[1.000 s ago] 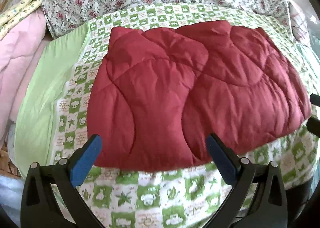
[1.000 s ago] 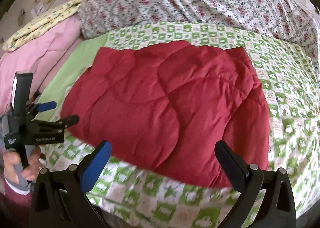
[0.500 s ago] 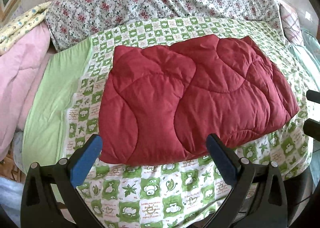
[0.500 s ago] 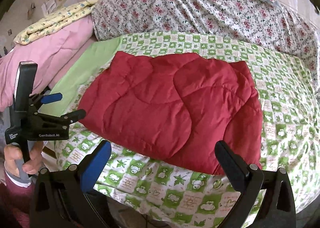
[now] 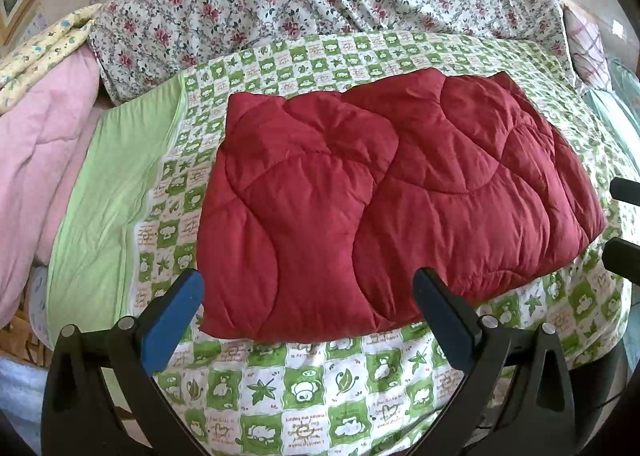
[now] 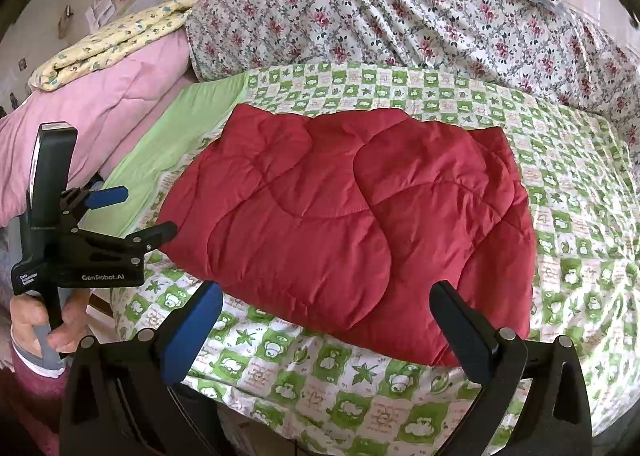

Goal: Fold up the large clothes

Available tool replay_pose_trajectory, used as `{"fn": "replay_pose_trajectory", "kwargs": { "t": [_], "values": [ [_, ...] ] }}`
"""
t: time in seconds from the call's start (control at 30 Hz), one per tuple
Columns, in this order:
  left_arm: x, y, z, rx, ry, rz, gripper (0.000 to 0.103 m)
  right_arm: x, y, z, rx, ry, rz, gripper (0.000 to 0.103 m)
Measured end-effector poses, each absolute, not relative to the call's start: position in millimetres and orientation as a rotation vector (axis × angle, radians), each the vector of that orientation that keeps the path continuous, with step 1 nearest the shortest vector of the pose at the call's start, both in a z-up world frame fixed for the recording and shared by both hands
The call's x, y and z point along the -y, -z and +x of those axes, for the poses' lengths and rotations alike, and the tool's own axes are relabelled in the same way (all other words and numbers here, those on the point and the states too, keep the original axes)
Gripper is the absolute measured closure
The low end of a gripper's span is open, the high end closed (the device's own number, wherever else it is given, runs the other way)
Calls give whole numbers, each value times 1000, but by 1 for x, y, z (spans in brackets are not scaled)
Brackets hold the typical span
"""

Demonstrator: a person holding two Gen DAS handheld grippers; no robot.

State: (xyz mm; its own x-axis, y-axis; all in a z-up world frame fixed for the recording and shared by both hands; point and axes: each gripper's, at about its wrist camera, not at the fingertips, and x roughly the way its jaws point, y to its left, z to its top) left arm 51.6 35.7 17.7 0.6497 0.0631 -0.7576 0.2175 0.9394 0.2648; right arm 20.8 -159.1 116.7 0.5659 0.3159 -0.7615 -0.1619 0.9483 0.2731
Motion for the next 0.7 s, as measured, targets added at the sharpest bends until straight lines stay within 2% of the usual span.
{"fn": "replay_pose_trajectory", "kwargs": {
  "t": [0.7],
  "values": [
    [-31,-4,81,-901,89,374,0,165,-92,46,-993,-276,205,0]
  ]
}}
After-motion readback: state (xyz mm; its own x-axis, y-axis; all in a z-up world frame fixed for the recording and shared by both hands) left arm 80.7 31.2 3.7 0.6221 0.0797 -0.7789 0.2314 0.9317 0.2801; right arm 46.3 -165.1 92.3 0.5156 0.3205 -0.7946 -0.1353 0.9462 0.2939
